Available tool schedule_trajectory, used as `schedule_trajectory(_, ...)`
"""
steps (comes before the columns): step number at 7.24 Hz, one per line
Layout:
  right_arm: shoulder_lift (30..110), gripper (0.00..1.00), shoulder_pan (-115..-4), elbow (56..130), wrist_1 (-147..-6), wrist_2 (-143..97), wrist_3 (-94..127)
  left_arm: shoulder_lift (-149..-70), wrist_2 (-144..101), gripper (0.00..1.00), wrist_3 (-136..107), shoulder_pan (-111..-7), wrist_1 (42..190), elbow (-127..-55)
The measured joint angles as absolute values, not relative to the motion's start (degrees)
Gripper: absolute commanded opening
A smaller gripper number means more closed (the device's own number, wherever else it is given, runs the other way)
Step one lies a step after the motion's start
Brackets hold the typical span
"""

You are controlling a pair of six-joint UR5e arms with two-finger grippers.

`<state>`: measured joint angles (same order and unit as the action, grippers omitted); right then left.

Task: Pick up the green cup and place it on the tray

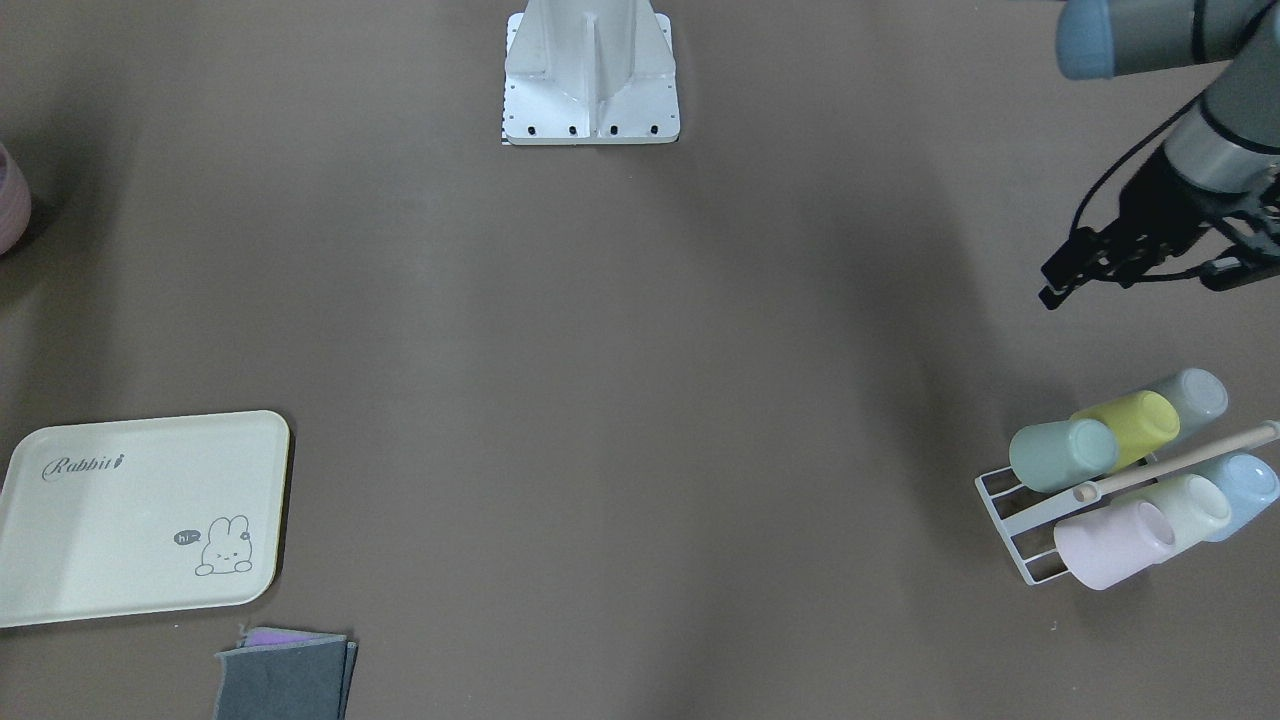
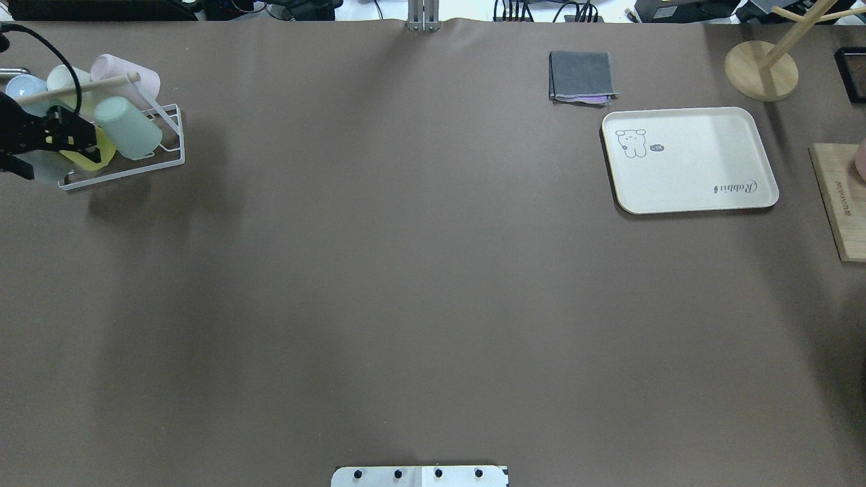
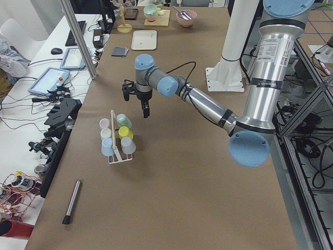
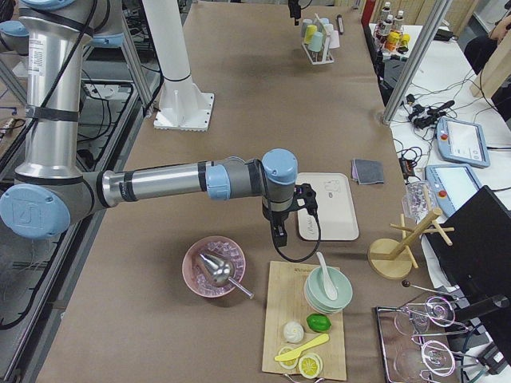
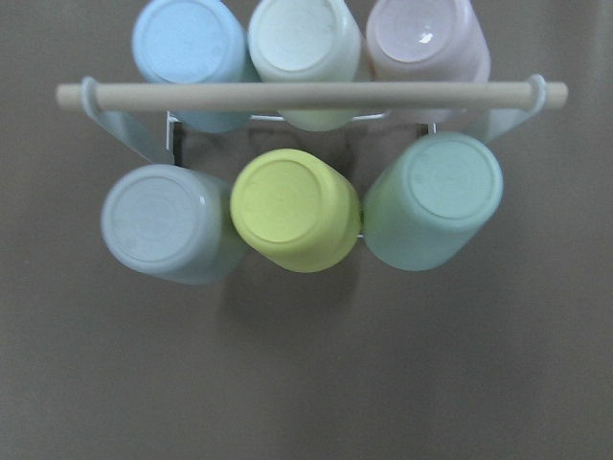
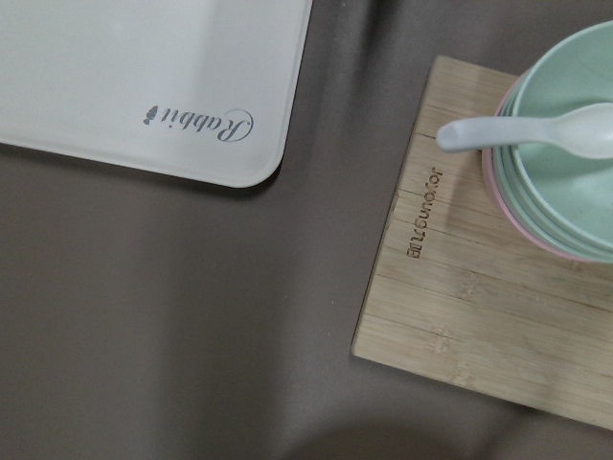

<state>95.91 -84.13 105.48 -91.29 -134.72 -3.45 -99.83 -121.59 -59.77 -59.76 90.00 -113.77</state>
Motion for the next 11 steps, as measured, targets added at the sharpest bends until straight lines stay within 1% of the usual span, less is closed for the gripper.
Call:
schedule_trajectory(1, 93.0, 1.0, -83.8, 102.5, -91.2, -134.8, -1.8, -100.2, -115.5, 0.99, -65.6, -54.4, 90.3, -115.3)
schedule_trajectory(2, 89.3, 1.0, -83.0, 97.5, -89.8, -134.8, -0.1, -100.4, -108.4, 0.99, -70.5, -49.3, 90.6, -116.7)
schedule_trajectory(3, 86.3, 1.0, -82.0, 91.9, -85.5, -134.7, 2.0, -100.3, -101.3, 0.99, -73.7, -45.3, 90.8, -118.0)
schedule_trajectory(5, 81.8, 1.0, -77.8, 80.5, -70.6, -134.2, 11.6, -99.7, -91.0, 0.99, -76.1, -41.3, 90.9, -120.0)
schedule_trajectory(7, 78.3, 0.99, -73.0, 75.6, -64.9, -132.1, 17.3, -97.5, -80.0, 0.99, -79.6, -36.5, 90.9, -120.3)
schedule_trajectory(9, 77.2, 0.99, -69.7, 70.9, -60.0, -128.4, 18.3, -95.2, -70.0, 0.99, -84.3, -31.9, 91.3, -119.7)
schedule_trajectory(10, 76.9, 0.97, -68.9, 69.1, -57.7, -127.7, 18.5, -94.0, -64.2, 0.99, -87.1, -29.6, 92.9, -118.2)
schedule_trajectory(11, 76.6, 0.91, -68.4, 68.3, -56.5, -127.4, 18.6, -93.2, -58.8, 0.98, -89.2, -27.8, 96.2, -115.4)
